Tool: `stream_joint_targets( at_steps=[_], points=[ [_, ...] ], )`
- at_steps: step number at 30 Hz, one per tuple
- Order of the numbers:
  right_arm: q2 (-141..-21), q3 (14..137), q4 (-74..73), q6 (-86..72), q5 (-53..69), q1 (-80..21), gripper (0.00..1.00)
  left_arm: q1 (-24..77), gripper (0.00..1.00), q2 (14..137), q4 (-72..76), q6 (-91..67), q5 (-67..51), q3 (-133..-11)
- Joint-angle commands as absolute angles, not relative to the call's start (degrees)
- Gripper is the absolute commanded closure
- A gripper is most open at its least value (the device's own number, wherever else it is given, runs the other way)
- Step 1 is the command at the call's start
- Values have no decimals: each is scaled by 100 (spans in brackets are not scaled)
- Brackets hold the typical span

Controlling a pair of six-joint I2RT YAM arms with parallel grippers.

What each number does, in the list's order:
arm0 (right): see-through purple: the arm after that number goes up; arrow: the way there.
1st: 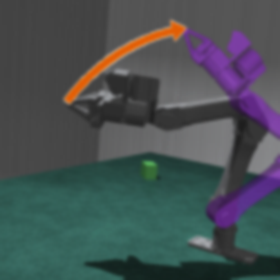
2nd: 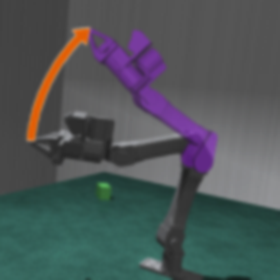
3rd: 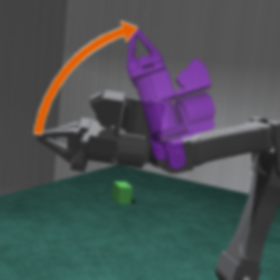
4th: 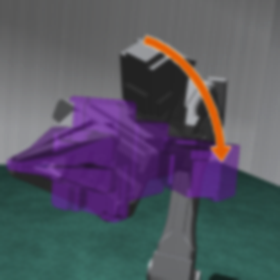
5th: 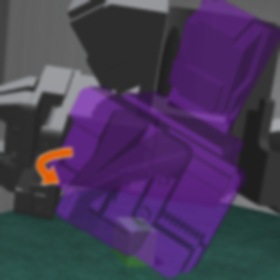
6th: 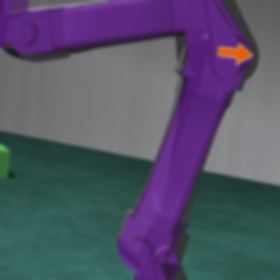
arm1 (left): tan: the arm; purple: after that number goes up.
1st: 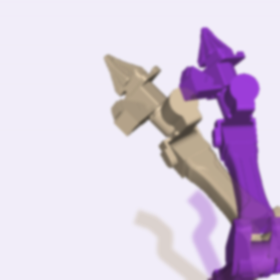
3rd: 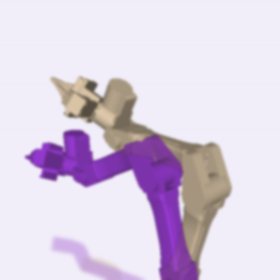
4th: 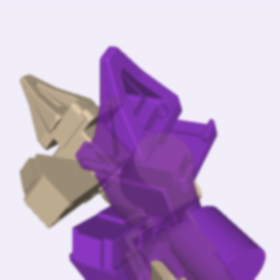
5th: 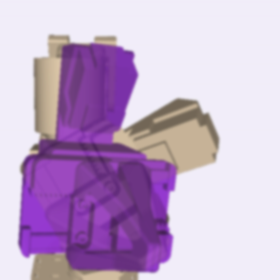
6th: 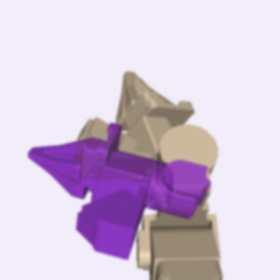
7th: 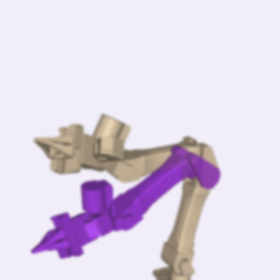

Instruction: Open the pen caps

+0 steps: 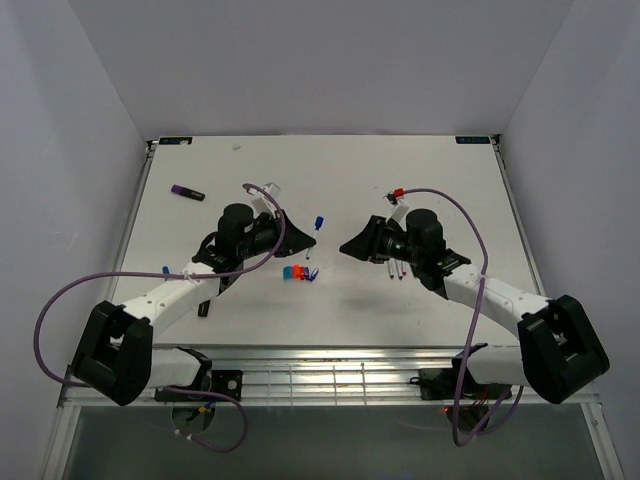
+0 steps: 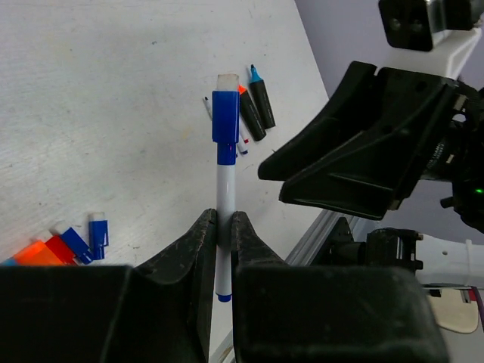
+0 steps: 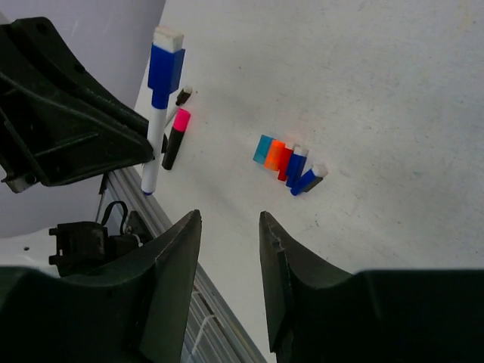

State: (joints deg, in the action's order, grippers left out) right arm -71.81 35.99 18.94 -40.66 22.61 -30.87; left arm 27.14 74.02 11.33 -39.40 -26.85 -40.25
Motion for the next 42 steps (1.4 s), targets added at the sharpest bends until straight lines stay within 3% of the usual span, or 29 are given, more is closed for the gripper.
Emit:
stream_joint_targets(
  at_steps=[1, 42],
  points=[
    [-7356, 3613, 3101, -4816, 2593, -3129, 57, 2812, 100, 7023, 1626, -4122, -2874, -3833],
    [-8007, 3963, 4184, -5229, 2092, -3823, 60, 3199, 100, 6820, 1670, -4430, -2584, -3665]
  ],
)
